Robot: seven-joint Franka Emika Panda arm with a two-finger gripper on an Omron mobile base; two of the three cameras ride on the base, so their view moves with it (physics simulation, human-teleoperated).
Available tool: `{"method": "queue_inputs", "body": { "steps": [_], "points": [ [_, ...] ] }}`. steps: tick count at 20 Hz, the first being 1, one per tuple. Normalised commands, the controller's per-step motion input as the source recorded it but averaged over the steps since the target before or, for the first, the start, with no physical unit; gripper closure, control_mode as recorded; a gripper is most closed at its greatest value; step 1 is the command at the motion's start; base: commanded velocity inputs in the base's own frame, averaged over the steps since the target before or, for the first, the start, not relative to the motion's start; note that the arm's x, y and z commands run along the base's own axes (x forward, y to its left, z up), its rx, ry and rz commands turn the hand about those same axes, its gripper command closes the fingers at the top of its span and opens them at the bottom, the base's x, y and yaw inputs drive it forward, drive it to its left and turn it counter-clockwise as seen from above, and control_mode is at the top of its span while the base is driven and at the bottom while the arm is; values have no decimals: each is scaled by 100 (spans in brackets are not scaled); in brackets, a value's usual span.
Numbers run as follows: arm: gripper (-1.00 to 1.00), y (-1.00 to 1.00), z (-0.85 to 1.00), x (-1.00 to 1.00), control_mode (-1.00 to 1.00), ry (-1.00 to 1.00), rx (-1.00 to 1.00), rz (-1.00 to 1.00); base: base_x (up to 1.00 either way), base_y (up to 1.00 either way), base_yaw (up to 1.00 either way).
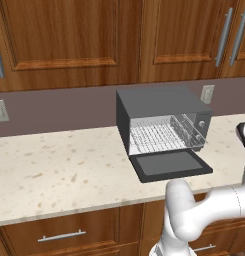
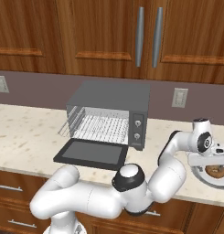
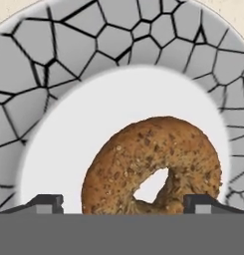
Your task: Pick up the bagel from the plate, place it on the toaster oven rack, close the door, and set the timer.
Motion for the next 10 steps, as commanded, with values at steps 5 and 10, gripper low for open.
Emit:
{"method": "queue_inputs", "body": {
  "steps": [5,10],
  "points": [
    [100,0,-56,0,-100,17,4,3,0,0,0],
    [100,-1,-29,-25,-100,11,8,3,0,0,0]
  ]
}}
